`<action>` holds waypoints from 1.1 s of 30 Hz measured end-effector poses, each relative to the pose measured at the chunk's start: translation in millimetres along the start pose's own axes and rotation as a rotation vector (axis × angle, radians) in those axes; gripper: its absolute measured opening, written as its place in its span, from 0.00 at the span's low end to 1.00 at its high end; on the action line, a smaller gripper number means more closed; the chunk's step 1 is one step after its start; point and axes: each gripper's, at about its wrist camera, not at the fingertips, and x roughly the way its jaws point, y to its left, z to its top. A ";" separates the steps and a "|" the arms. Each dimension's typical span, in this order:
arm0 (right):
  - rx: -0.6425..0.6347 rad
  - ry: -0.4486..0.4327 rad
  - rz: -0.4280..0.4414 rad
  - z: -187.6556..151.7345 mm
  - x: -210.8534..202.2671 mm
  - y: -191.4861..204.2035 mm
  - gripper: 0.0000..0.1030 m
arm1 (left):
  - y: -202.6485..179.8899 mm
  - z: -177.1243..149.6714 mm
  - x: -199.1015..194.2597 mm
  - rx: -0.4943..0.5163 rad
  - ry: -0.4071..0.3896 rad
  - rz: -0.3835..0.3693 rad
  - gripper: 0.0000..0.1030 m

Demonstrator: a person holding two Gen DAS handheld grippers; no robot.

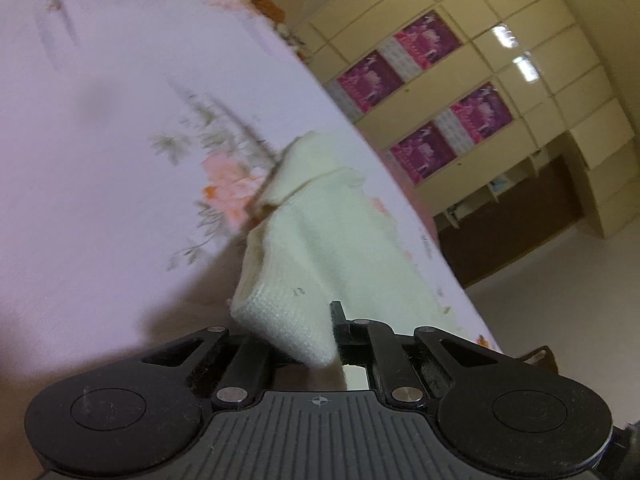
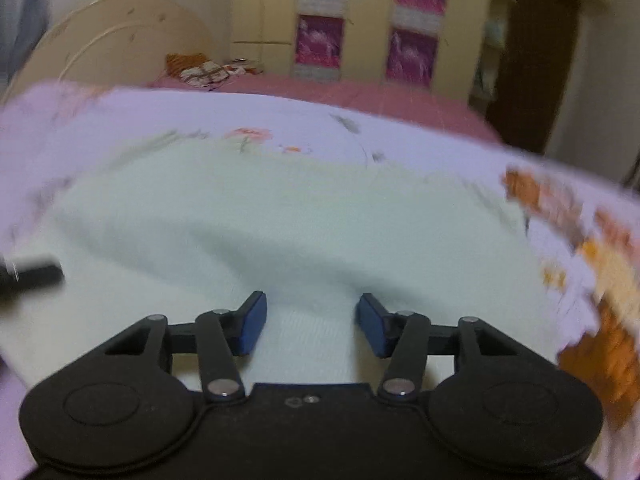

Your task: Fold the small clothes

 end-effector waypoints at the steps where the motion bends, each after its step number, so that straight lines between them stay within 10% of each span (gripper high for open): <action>1: 0.007 0.002 0.000 0.3 0.2 -0.2 0.51 | -6.3 1.7 -1.4 0.030 -0.010 -0.018 0.07; 8: 0.037 0.003 0.039 0.0 -2.6 -6.9 0.51 | -75.3 2.0 0.7 0.316 -0.015 -0.158 0.07; 14: 0.197 -0.049 0.061 -12.2 -32.1 -49.5 0.48 | -137.3 -43.7 30.3 0.521 0.182 -0.282 0.07; 24: 0.458 0.012 0.023 -68.2 -71.2 -148.4 0.49 | -168.3 -113.7 47.9 0.671 0.377 -0.225 0.08; 29: 0.517 -0.019 0.056 -70.3 -87.0 -160.1 0.49 | -175.2 -102.1 22.7 0.640 0.374 -0.252 0.62; 33: 0.583 -0.054 0.121 -59.4 -91.4 -172.7 0.51 | -172.3 -87.0 3.0 0.610 0.329 -0.261 0.62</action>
